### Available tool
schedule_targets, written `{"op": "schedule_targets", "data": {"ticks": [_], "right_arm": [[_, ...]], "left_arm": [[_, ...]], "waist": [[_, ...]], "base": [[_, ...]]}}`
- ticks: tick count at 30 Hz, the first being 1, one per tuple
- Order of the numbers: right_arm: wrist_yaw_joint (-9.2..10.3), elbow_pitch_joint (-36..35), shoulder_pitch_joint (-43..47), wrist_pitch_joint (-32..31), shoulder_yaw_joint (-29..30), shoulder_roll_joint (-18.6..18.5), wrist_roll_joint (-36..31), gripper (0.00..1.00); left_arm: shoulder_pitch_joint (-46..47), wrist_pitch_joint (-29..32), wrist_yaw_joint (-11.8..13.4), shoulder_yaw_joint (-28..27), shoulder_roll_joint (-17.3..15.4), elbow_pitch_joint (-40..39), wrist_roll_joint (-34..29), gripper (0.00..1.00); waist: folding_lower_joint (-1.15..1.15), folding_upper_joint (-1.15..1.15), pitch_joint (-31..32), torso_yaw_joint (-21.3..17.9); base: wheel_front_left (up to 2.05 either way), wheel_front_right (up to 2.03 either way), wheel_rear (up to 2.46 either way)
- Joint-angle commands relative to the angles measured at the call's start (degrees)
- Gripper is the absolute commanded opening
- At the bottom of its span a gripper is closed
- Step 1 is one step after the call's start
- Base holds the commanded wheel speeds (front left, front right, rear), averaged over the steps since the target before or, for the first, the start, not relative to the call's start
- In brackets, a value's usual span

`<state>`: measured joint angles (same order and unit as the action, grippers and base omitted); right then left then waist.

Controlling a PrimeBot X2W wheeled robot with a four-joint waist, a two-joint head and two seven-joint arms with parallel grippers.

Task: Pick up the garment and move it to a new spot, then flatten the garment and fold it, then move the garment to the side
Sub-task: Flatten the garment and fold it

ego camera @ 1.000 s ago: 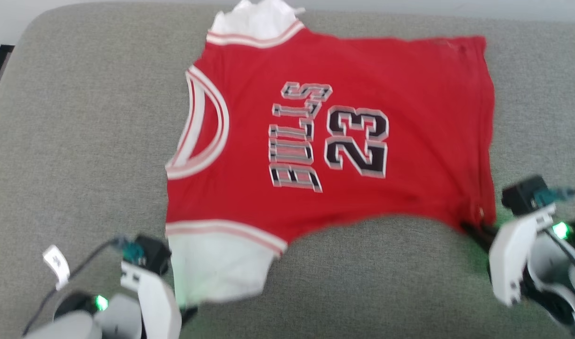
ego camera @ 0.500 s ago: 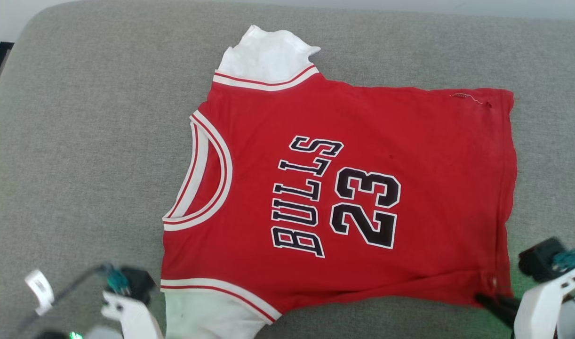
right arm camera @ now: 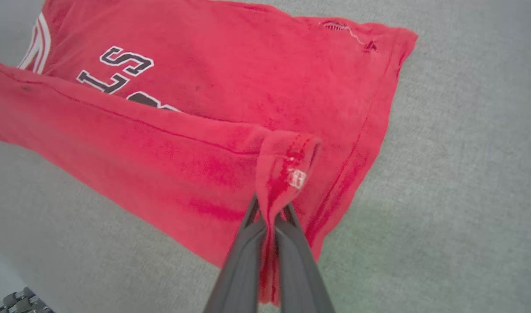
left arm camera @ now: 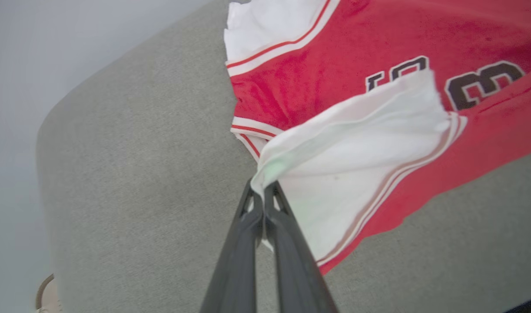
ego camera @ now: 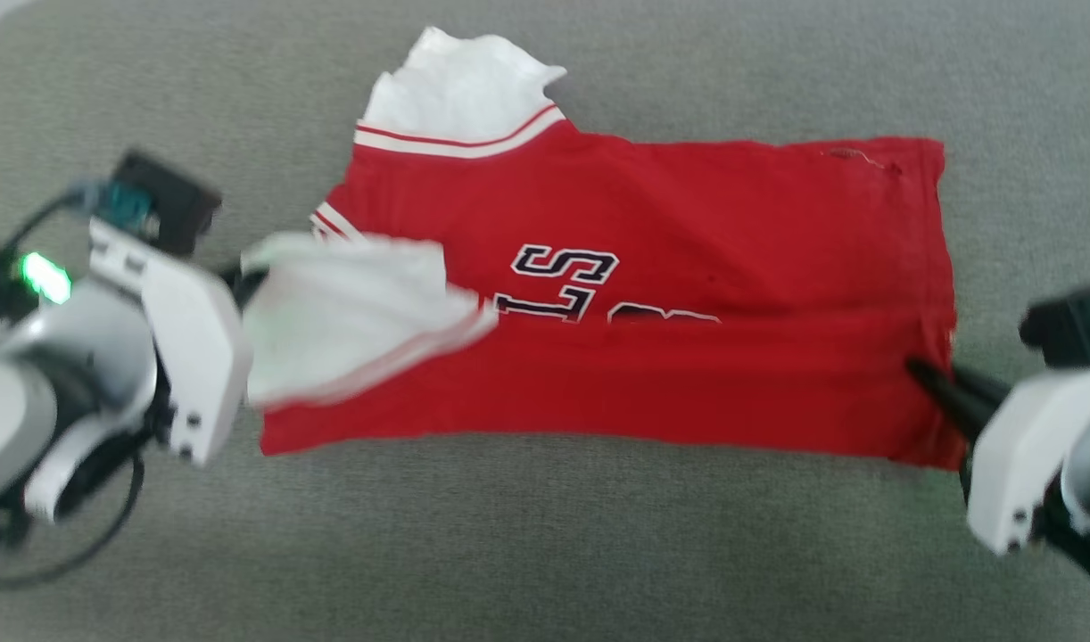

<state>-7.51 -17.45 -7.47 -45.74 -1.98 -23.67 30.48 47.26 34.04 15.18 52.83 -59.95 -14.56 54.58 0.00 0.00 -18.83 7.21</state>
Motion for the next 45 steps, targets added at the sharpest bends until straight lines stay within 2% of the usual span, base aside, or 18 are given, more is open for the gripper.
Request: {"op": "schedule_targets", "data": {"ticks": [1, 8, 9, 12, 18, 19, 20, 21, 22, 23, 24, 30, 32, 38, 45], "right_arm": [[0.04, 1.92, -3.72, 0.15, -0.38, 0.39, -1.17, 0.00], [0.04, 13.28, -15.23, 2.71, -4.83, 0.85, -2.38, 0.00], [0.04, 13.28, -15.23, 2.71, -4.83, 0.85, -2.38, 0.00], [0.04, 18.50, -18.55, 3.36, -7.35, 0.79, -2.05, 0.00], [0.04, 27.12, -22.66, 2.87, -11.24, 1.69, -1.73, 0.00], [0.04, 28.01, -23.14, 2.75, -11.73, 1.81, -1.41, 0.00], [0.04, 28.87, -23.72, 2.55, -12.36, 1.62, -1.56, 0.00], [0.05, 29.57, -24.14, 2.45, -12.90, 1.49, -1.45, 0.00], [0.04, 29.95, -24.46, 2.38, -13.81, 1.36, -0.98, 0.05], [0.04, 30.50, -24.71, 2.02, -14.44, 1.02, -0.76, 0.44], [0.05, 30.84, -24.82, 1.84, -14.90, 0.58, -0.75, 1.00], [0.10, 28.24, -24.29, 5.04, -12.33, -1.03, -0.71, 1.00], [0.09, 25.99, -23.04, 6.54, -10.65, -0.88, -0.90, 1.00], [0.05, 17.42, -17.22, 13.45, -1.92, 1.92, -4.10, 1.00], [0.04, 7.66, -10.15, 22.18, 4.70, 6.93, -10.27, 1.00]], "left_arm": [[3.07, 0.16, -2.67, 0.19, 2.08, 3.37, -1.53, 0.00], [10.15, -0.04, -11.09, 1.44, 10.89, 21.60, -1.68, 0.00], [10.15, -0.04, -11.09, 1.44, 10.89, 21.60, -1.68, 0.00], [11.64, 0.89, -13.61, 2.19, 14.88, 29.59, -0.09, 0.00], [12.76, 4.39, -15.76, 3.11, 21.72, 43.48, 3.60, 0.00], [12.74, 4.95, -16.02, 3.28, 22.63, 45.46, 4.08, 0.05], [12.84, 5.34, -16.20, 3.46, 23.39, 47.40, 4.31, 0.20], [12.99, 5.36, -16.25, 3.32, 24.06, 49.00, 4.70, 0.26], [13.30, 5.37, -16.24, 3.09, 24.66, 50.63, 4.79, 0.42], [13.87, 5.07, -16.47, 2.96, 25.09, 51.76, 4.64, 0.71], [14.39, 4.66, -16.33, 2.53, 25.36, 52.76, 4.81, 1.00], [16.51, 2.23, -16.57, 2.05, 24.91, 52.94, 3.39, 1.00], [15.96, 2.28, -15.85, 1.92, 24.04, 51.51, 3.53, 1.00], [12.30, 2.17, -11.88, 0.91, 19.71, 42.22, 4.61, 1.00], [3.97, 4.63, -4.11, 0.13, 12.49, 26.80, 7.34, 1.00]], "waist": [[0.00, 0.00, -1.38, -1.13], [0.00, 0.00, -4.43, -2.85], [0.00, 0.00, -4.43, -2.85], [0.00, 0.00, -5.32, -3.16], [0.00, 0.00, -6.30, -3.59], [0.00, 0.00, -6.46, -3.60], [0.00, 0.00, -6.58, -3.61], [0.00, 0.00, -6.66, -3.61], [0.00, 0.00, -6.72, -3.59], [0.00, 0.00, -6.76, -3.60], [0.00, 0.00, -6.75, -3.57], [0.00, 0.00, -5.95, -2.56], [0.00, 0.00, -5.41, -1.95], [0.00, 0.00, -4.06, -0.81], [0.00, 0.00, -2.82, -1.07]], "base": [[0.00, 0.00, 0.00], [0.00, 0.00, 0.00], [0.00, 0.00, 0.00], [0.00, 0.00, 0.00], [0.00, 0.00, 0.00], [0.00, 0.00, 0.00], [0.00, 0.00, 0.00], [0.00, 0.00, 0.00], [0.00, 0.00, 0.00], [0.00, 0.00, 0.00], [0.00, 0.00, 0.00], [0.00, 0.00, 0.00], [0.00, 0.00, 0.00], [0.00, 0.00, 0.00], [0.00, 0.00, 0.00]]}}
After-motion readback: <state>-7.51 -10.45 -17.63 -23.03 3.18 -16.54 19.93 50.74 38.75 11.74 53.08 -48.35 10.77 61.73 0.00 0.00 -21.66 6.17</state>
